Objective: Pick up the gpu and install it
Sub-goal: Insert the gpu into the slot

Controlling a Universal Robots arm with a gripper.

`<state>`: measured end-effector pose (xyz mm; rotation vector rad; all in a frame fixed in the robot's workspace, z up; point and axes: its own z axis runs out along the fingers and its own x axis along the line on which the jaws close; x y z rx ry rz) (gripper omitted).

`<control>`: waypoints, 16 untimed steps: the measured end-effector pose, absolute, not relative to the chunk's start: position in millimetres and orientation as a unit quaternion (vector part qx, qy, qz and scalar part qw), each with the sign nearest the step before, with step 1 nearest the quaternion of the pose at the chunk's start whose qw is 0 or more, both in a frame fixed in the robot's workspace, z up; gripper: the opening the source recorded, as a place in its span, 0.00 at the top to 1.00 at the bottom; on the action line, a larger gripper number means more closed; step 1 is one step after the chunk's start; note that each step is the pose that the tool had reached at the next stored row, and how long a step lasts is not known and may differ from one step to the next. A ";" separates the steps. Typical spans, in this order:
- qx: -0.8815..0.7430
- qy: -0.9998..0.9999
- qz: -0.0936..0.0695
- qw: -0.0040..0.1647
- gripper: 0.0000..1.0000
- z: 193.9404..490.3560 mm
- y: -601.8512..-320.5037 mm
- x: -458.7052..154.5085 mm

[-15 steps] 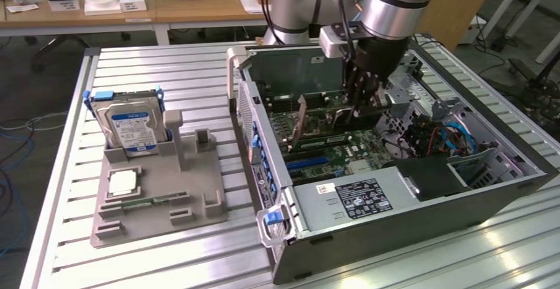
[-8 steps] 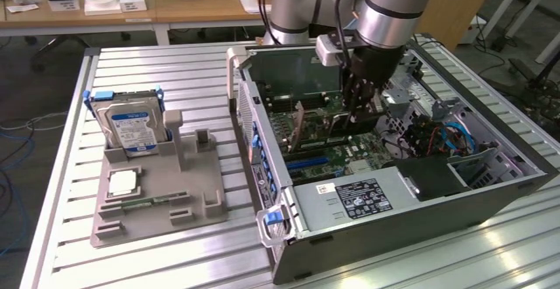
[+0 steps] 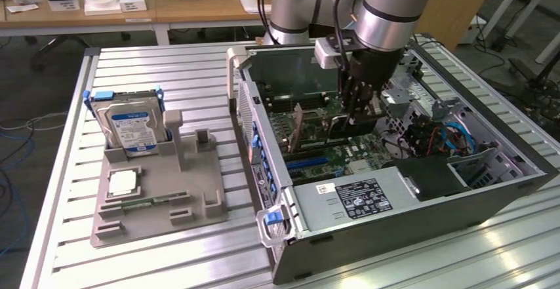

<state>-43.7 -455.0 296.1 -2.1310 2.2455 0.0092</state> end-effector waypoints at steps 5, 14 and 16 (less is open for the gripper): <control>-0.691 0.723 0.003 0.023 0.73 294.3 -458.7 -45.1; -0.691 0.723 0.003 0.023 0.73 294.3 -458.7 -45.3; -0.691 0.723 0.003 0.023 0.73 294.3 -458.7 -45.3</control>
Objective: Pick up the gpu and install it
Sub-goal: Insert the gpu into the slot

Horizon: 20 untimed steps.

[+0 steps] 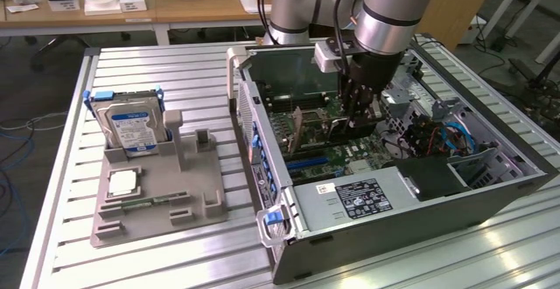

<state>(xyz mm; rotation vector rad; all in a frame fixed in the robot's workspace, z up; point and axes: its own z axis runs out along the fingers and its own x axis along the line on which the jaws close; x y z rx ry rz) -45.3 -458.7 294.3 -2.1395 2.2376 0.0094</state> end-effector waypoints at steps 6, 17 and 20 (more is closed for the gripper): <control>-0.691 0.723 0.003 0.023 0.73 292.9 -458.7 -51.4; -0.691 0.723 0.003 0.023 0.73 287.7 -458.7 -59.4; -0.691 0.723 0.003 0.023 0.73 283.7 -458.7 -59.6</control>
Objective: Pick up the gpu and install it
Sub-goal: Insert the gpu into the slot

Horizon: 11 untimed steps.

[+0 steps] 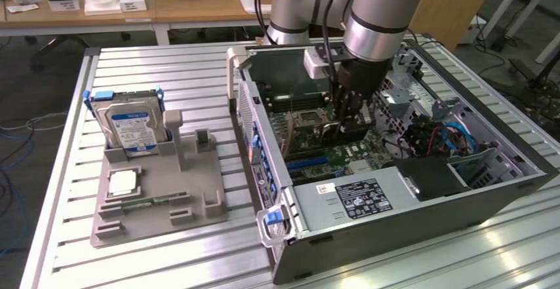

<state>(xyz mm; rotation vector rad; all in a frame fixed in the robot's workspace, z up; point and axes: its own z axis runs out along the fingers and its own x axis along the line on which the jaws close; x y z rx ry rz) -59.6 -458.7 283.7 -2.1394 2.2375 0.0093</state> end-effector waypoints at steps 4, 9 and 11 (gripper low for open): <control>-0.691 0.723 0.003 0.023 0.73 278.5 -458.7 -59.8; -0.691 0.723 0.003 0.023 0.73 277.2 -458.7 -59.9; -0.691 0.723 0.003 0.023 0.73 275.8 -458.7 -60.0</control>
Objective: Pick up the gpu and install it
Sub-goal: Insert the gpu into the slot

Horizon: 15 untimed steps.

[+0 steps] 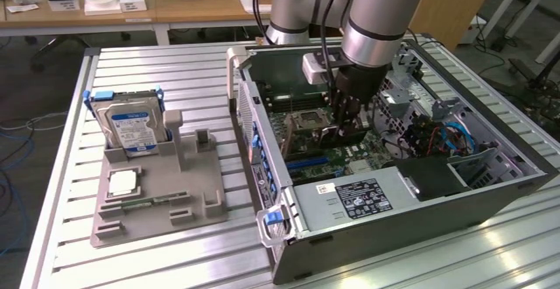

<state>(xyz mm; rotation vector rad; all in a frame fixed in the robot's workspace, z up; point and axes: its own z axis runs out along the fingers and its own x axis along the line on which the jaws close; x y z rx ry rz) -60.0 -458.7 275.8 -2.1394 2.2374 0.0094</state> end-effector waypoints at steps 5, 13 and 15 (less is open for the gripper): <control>-0.691 0.723 0.003 0.023 0.73 271.8 -458.7 -60.3; -0.691 0.723 0.003 0.023 0.73 269.2 -458.8 -61.9; -0.691 0.723 0.003 0.023 0.73 268.9 -459.1 -62.2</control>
